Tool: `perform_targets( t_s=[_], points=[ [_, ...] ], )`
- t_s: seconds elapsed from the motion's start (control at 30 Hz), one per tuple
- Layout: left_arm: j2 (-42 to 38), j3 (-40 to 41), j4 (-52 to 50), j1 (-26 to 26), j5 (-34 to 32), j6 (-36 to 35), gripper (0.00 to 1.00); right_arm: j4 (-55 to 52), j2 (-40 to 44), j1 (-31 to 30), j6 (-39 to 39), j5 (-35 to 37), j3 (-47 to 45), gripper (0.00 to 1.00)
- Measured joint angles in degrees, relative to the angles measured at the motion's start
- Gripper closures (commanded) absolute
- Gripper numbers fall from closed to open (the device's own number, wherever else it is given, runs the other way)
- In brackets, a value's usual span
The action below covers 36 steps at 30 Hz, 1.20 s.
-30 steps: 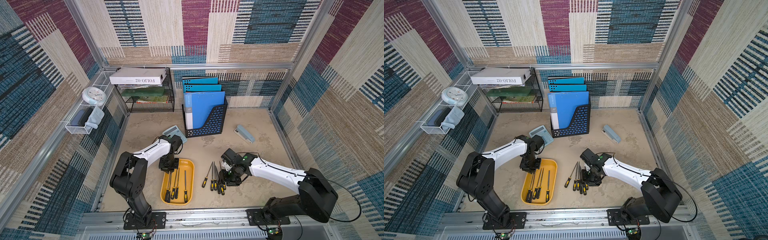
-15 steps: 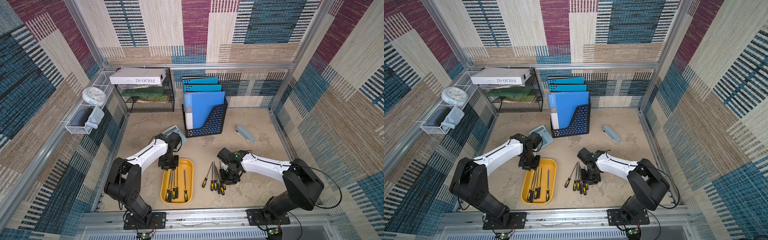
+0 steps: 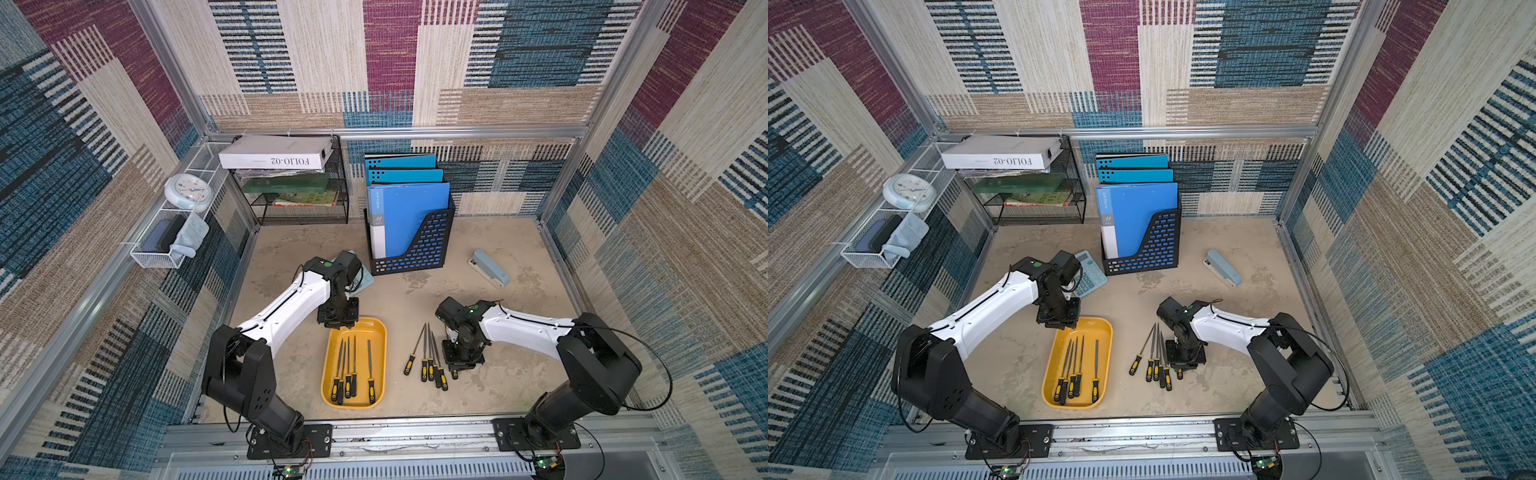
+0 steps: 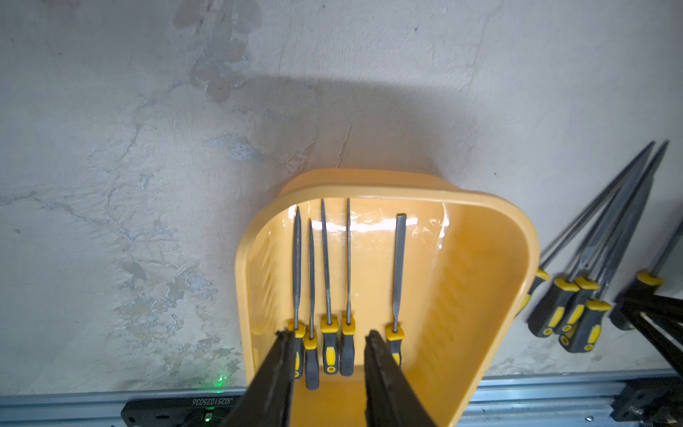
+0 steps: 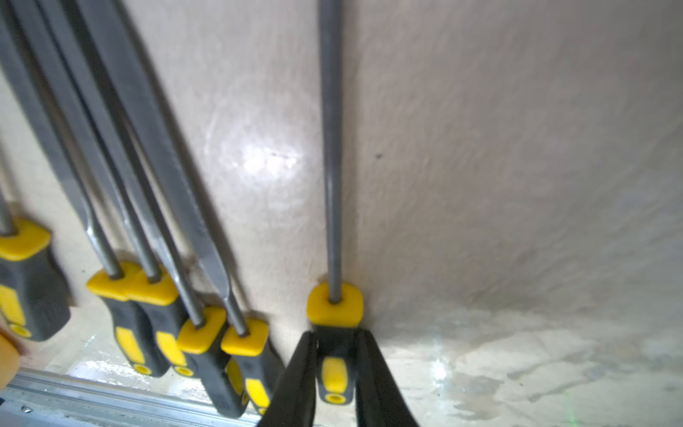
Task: Put the file tool into the storage box
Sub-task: Pick up the file tool from the center of the board, then place the file tool in the storage box.
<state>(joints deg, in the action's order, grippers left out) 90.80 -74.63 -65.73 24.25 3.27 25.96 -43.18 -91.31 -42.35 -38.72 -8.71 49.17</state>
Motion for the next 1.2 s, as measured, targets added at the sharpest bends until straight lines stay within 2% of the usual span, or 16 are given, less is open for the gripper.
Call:
perform_targets(
  t_s=[0.07,0.23,0.37,0.5,0.67,0.93,1.2],
  points=[
    [-0.02,-1.16,-0.44,0.00,0.70,0.00,0.63,-0.46,-0.13,-0.02,0.61,0.28,0.48,0.90],
    [-1.49,-4.28,-0.90,0.00,4.57,0.72,0.62,-1.40,3.76,-0.04,3.26,2.47,3.50,0.94],
    [-2.62,-5.51,0.59,0.22,11.82,3.21,0.60,-0.85,8.61,-0.09,5.68,1.57,6.12,0.95],
    [-3.96,-4.92,5.90,1.05,19.89,9.07,0.57,1.49,11.13,-1.16,6.75,-2.21,6.73,0.98],
    [-4.39,-2.82,14.67,2.80,25.81,17.27,0.55,6.97,11.93,-3.45,6.08,-7.50,6.73,1.00],
    [-0.81,-3.37,20.92,6.34,28.17,22.95,0.56,12.31,9.86,-6.12,4.55,-11.96,8.68,1.00],
    [1.95,-2.78,21.51,7.63,27.61,23.52,0.59,14.95,9.77,-7.30,2.64,-13.79,8.74,1.00]
  ],
)
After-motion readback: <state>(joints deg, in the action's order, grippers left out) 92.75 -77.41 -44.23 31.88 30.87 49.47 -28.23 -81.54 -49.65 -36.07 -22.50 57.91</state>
